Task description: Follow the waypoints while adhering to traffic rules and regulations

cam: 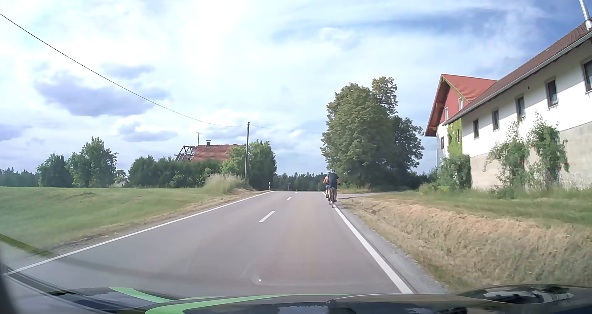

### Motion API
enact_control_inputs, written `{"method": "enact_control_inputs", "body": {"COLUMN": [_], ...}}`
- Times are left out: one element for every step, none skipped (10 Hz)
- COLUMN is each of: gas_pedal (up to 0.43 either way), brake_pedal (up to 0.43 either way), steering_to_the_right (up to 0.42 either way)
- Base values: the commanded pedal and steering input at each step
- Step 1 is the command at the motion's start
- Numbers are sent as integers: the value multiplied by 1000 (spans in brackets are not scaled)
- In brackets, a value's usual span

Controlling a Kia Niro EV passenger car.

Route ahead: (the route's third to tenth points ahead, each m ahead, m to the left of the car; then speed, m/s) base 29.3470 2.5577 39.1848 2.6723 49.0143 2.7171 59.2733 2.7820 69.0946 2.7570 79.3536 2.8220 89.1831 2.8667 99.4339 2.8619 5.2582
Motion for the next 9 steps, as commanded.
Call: {"method": "enact_control_inputs", "body": {"gas_pedal": [150,150,150,150,150,150,150,150,150], "brake_pedal": [0,0,0,0,0,0,0,0,0], "steering_to_the_right": [-5,-5,-4,-4,-4,-4,-4,-5,-4]}}
